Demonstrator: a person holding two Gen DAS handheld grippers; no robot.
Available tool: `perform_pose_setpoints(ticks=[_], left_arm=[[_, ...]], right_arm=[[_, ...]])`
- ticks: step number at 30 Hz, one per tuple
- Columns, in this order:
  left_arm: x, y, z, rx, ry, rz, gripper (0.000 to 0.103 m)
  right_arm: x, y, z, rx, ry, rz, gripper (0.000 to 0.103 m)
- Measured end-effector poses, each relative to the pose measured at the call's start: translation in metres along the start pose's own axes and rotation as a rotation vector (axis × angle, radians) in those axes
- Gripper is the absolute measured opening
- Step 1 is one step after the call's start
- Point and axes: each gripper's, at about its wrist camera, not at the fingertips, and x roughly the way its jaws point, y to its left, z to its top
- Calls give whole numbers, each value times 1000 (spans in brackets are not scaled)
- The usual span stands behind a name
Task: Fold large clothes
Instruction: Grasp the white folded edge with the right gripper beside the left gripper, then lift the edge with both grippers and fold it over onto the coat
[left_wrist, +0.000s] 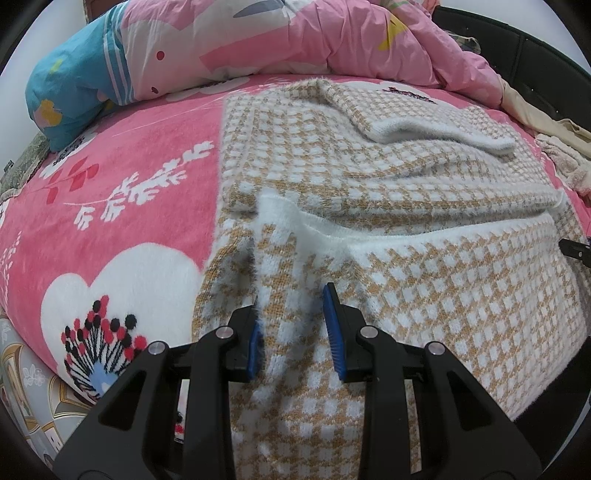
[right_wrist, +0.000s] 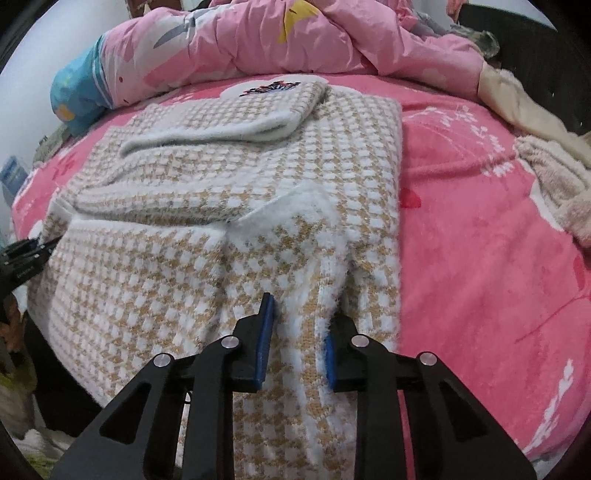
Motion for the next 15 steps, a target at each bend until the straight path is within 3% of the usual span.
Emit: perform_pose_setpoints(ticks=[15], left_arm=[[-1, 3, -1, -24, -17, -5, 28]], right_arm=[[-24, 20, -9, -15, -73, -84, 8]])
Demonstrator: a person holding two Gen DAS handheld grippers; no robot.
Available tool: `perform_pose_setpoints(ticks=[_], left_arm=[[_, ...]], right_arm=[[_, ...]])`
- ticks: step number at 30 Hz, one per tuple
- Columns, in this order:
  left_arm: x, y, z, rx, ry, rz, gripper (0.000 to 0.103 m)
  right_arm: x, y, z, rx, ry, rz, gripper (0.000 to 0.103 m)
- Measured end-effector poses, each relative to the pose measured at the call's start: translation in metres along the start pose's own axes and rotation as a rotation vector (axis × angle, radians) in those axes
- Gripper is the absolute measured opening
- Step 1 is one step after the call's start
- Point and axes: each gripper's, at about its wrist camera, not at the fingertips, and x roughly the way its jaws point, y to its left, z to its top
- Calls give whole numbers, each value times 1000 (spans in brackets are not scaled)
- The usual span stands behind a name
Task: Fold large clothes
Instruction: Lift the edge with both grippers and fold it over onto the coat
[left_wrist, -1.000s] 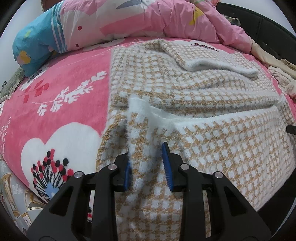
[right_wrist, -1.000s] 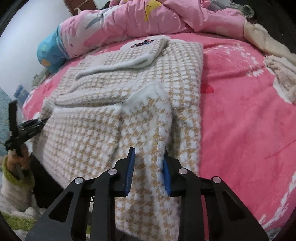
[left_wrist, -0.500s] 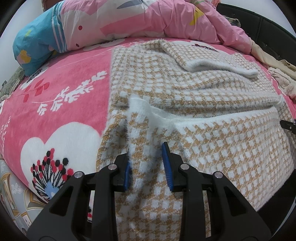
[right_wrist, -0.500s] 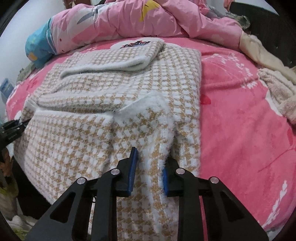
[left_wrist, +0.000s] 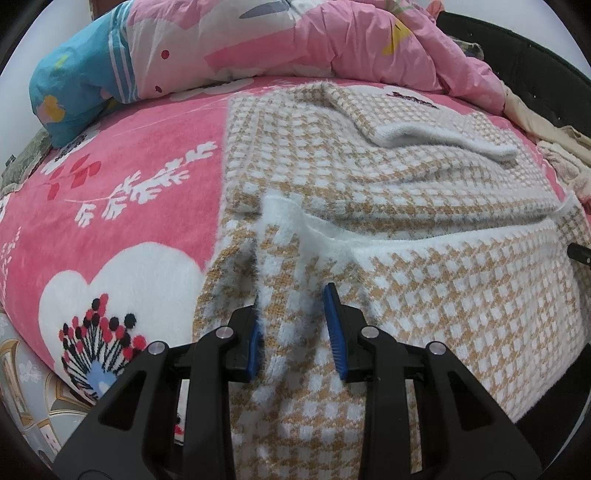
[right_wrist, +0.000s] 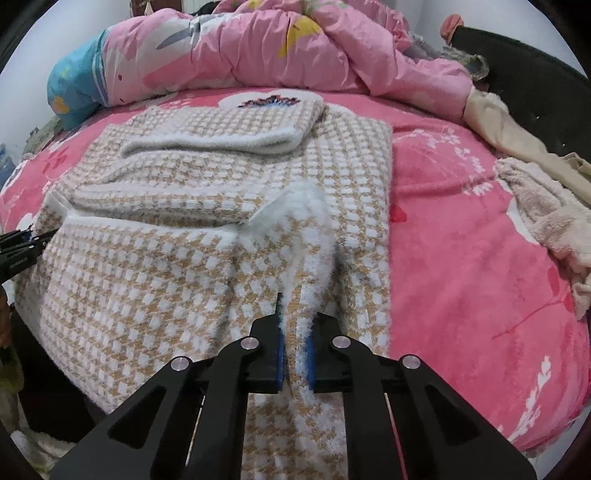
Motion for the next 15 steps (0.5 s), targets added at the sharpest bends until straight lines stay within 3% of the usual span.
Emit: perform_pose_setpoints(ticks=[2, 4, 7, 15], left_arm=[[-6, -1, -2, 6, -32, 3, 13], [-18, -2, -5, 28, -69, -14, 8], [-46, 1, -14, 43, -145, -82, 7], [-127, 9, -21, 53, -310, -124, 6]], right_arm=[[-11, 4, -3, -3, -29, -12, 8], [-25, 9, -6, -12, -67, -31, 8], [-59, 17, -14, -14, -146, -44, 7], [-120, 14, -23, 16, -289, -46, 7]])
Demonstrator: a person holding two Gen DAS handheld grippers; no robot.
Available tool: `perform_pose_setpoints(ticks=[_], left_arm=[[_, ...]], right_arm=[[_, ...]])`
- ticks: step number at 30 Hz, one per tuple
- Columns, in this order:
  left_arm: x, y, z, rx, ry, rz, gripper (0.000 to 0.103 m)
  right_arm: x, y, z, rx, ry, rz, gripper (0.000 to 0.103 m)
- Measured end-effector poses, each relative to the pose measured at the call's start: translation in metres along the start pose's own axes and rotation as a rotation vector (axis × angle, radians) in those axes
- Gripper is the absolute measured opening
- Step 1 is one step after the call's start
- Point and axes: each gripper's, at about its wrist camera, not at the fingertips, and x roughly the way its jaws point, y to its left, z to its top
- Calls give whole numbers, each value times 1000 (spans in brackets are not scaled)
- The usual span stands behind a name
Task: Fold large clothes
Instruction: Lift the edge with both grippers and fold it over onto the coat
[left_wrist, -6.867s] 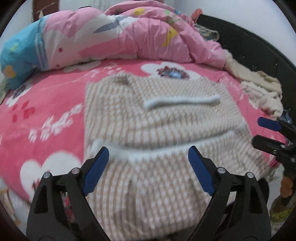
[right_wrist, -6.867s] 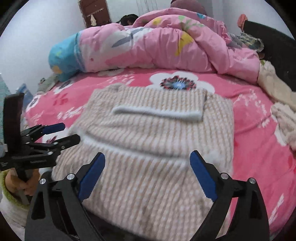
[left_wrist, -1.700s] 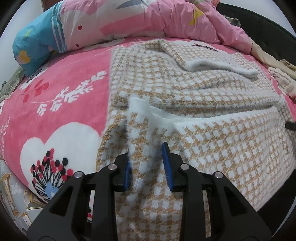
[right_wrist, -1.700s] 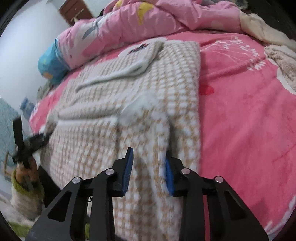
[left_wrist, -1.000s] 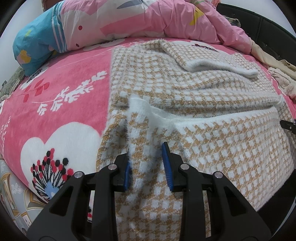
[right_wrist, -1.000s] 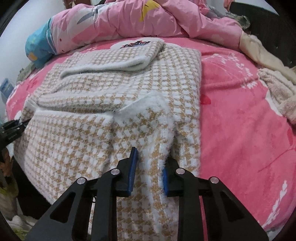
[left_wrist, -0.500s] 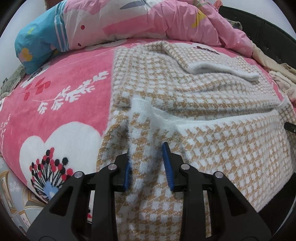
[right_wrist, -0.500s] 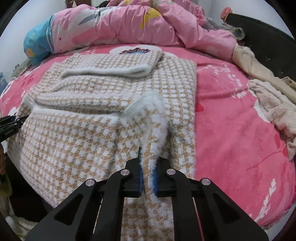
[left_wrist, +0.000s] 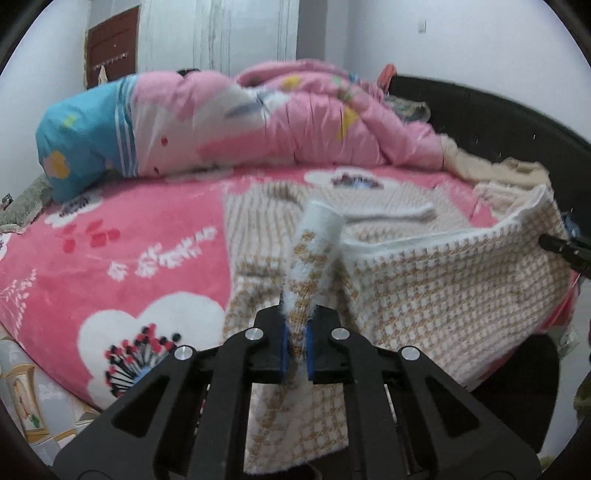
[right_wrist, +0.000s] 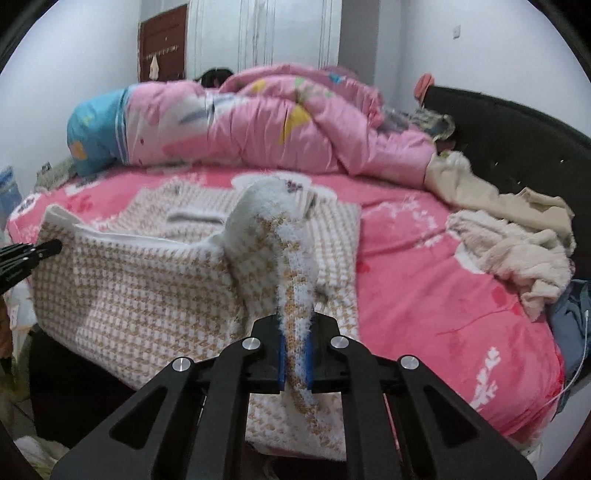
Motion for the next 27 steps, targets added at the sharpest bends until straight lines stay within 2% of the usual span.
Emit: perform_pose_setpoints(ticks=[3, 7, 9, 12, 16, 18, 21, 22, 24, 26, 27], left_arm=[[-11, 4, 22, -12, -48, -25, 6], [-1, 8, 68, 5, -96, -39, 6], [16, 12, 95, 11, -114, -37, 6], [58, 25, 137, -2, -94, -48, 6], [142, 49, 175, -36, 5, -68, 6], [188, 59, 180, -55, 81, -62, 6], [253, 68, 169, -63, 213, -34, 7], [267, 71, 163, -70, 250, -36, 10], [296, 81, 151, -103, 341, -48, 24], [298, 92, 144, -156, 354, -62, 44], [294, 103, 144, -202, 350, -92, 45]], right_arm=[[2, -7, 16, -10, -35, -9, 7], [22, -27, 56, -25, -88, 4, 7], [41, -39, 78, -20, -98, 26, 7], [79, -56, 116, 9, -92, 74, 7], [161, -74, 154, 46, -29, 118, 7], [202, -78, 156, 63, 31, 134, 7], [272, -87, 143, 115, 171, 176, 7], [290, -92, 137, 145, 213, 194, 9], [317, -105, 124, 213, 289, 283, 20], [319, -125, 119, 316, 306, 396, 26], [318, -135, 119, 360, 315, 430, 32]])
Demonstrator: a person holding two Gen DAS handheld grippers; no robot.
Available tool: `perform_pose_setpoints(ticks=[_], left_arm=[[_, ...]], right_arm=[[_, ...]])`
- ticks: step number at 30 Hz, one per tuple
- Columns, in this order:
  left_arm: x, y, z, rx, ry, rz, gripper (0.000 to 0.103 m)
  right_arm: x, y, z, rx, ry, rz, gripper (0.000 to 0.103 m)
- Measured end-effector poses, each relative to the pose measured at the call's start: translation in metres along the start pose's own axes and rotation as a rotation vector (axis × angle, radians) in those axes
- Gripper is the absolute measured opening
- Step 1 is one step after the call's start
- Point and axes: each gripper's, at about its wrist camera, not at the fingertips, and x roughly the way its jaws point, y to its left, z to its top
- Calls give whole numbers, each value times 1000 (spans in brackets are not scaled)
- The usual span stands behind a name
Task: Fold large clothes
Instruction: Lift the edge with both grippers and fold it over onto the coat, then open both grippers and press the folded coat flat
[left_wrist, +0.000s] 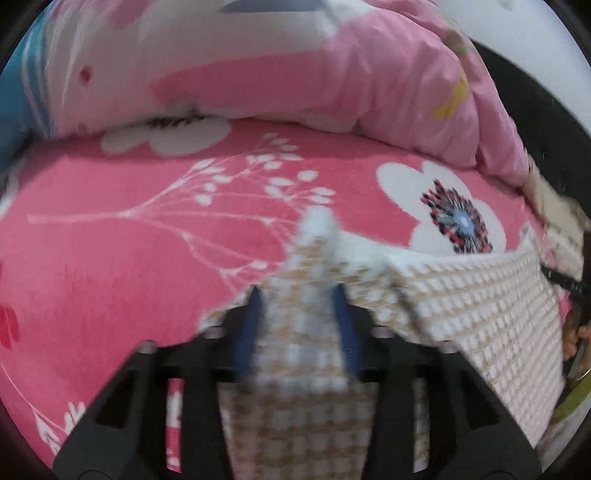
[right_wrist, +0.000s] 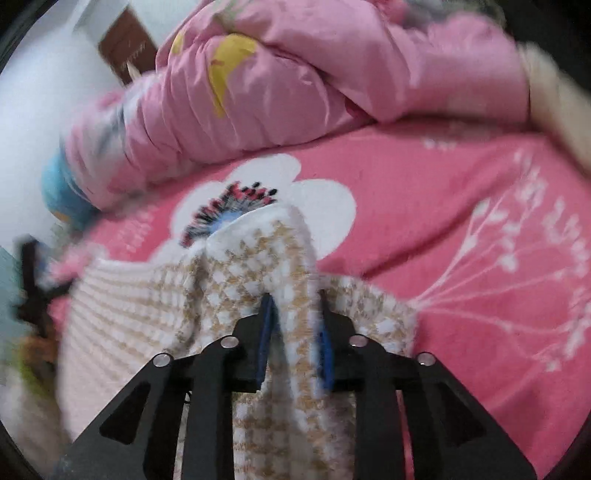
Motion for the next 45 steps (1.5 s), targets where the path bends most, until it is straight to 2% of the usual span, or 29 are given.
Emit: perform_pose_setpoints(ticks=[3, 6, 8, 11, 13, 15, 16, 17, 19, 20, 22, 23, 26, 29, 34, 36, 38, 39, 41, 43, 45], left_arm=[[-21, 22, -3, -77, -29, -62, 46], [-53, 28, 0, -102, -119, -111, 45], [-57, 19, 5, -88, -135, -171, 46], [-36, -9, 13, -53, -74, -218, 46], [-12, -21, 13, -35, -17, -211, 46], [17, -14, 11, -61, 48, -181, 48], [20, -3, 9, -107, 48, -215, 46], [18, 10, 7, -170, 39, -260, 38], [9, 31, 3, -250, 19, -312, 37], [1, 42, -1, -269, 7, -312, 39], [-14, 55, -8, -265, -9, -144, 52], [-21, 59, -11, -258, -20, -108, 52], [-56, 68, -26, -263, -67, -93, 52], [-98, 44, -43, -164, -148, -90, 52], [-130, -14, -92, -1, -164, -203, 53], [-117, -27, -120, 22, -104, -178, 54], [-91, -23, -146, 8, -15, -90, 52], [-81, -16, -156, -11, -1, -73, 50], [-88, -11, -165, -25, -50, -87, 49], [-103, -12, -166, -44, -73, -69, 50], [-122, -24, -168, -17, -129, -29, 54]], right_arm=[[-29, -16, 5, 78, -26, 30, 54], [-51, 4, 8, 0, -81, -25, 55], [-40, 31, 12, -64, -58, 10, 55], [-7, 63, 20, -153, -18, 6, 55], [18, 72, 23, -175, 19, 18, 55], [36, 58, 26, -154, 42, -11, 53], [36, 48, 26, -124, 41, -4, 47], [30, 28, 27, -55, 38, 18, 44], [14, -1, 24, 33, 26, 58, 44], [3, -16, 19, 72, 22, 87, 44], [-21, -33, 10, 91, 17, -22, 45], [-29, -36, 6, 96, 10, -34, 45], [-64, -28, -13, 78, -32, -111, 45], [-90, 7, -44, -11, -57, -116, 47], [-102, 58, -120, -140, -42, -99, 59], [-100, 55, -146, -142, -35, -114, 62], [-86, 35, -166, -94, -3, -137, 63], [-81, 26, -172, -74, -2, -155, 63], [-86, 18, -175, -26, -17, -138, 63], [-98, 27, -173, -17, -34, -179, 63], [-115, 52, -175, -64, -76, -222, 63]])
